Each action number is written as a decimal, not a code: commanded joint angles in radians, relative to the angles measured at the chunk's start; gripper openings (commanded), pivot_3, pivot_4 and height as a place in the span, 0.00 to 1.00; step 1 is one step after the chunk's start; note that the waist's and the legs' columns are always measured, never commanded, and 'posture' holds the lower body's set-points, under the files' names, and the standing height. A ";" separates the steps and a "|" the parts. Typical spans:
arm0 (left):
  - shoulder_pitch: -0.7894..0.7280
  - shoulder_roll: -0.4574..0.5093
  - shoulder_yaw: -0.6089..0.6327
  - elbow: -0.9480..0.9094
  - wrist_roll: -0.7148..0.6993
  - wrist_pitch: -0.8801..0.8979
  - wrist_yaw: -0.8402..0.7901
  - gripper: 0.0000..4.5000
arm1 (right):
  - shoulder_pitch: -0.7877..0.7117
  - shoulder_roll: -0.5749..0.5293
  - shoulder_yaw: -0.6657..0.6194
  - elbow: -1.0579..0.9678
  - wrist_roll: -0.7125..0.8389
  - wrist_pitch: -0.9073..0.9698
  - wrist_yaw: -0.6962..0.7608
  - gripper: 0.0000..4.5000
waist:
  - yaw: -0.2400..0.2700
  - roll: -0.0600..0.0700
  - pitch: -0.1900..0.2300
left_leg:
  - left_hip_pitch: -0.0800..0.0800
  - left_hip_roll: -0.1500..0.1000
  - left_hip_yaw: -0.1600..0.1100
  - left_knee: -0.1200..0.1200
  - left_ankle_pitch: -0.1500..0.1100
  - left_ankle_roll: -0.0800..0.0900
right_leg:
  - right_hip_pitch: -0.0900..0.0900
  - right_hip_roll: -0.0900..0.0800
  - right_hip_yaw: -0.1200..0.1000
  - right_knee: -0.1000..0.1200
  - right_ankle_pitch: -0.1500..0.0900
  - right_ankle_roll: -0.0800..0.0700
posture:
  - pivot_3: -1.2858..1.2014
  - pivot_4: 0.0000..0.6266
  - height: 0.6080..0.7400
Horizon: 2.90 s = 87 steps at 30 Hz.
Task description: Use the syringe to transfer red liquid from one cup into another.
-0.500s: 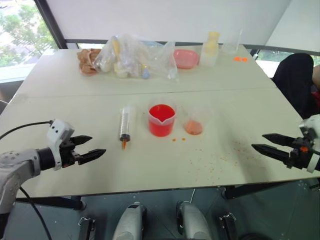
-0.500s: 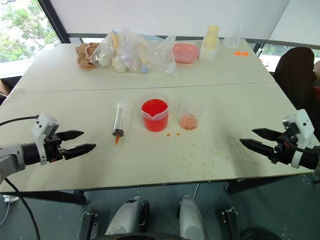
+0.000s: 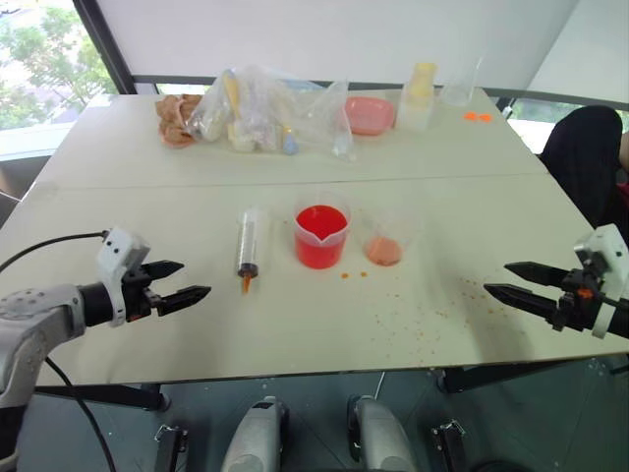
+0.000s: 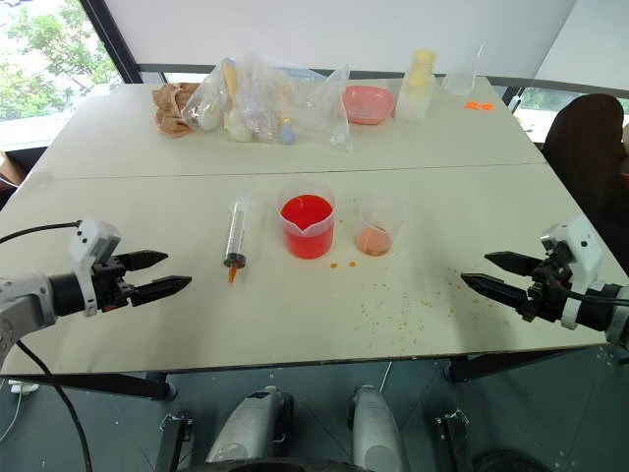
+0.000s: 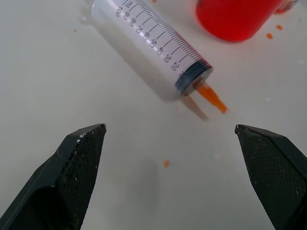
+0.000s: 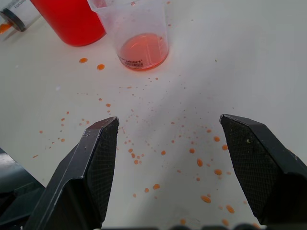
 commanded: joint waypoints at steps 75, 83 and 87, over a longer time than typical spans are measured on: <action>-1.019 -0.660 -0.268 0.572 0.210 -0.311 -0.048 0.33 | -0.903 0.151 0.351 0.106 -0.239 -0.428 -0.289 0.78 | -0.003 -0.002 0.002 | -0.001 -0.008 0.001 0.001 -0.001 -0.001 | -0.001 -0.003 -0.001 0.003 0.003 0.010 | 0.52 0.24 1.00; -0.972 -0.676 -0.328 0.586 0.224 -0.388 -0.106 0.33 | -0.940 0.204 0.469 0.182 -0.341 -0.515 -0.221 0.78 | -0.002 -0.002 0.002 | -0.001 -0.008 0.001 0.002 -0.001 -0.001 | 0.000 -0.003 -0.001 0.003 0.003 0.011 | 0.52 0.24 1.00; -0.951 -0.677 -0.343 0.558 0.225 -0.389 -0.117 0.33 | -0.956 0.240 0.488 0.231 -0.367 -0.547 -0.202 0.78 | -0.004 -0.002 0.002 | -0.001 -0.008 0.001 0.002 -0.001 -0.001 | 0.000 -0.003 -0.001 0.003 0.003 0.011 | 0.52 0.24 1.00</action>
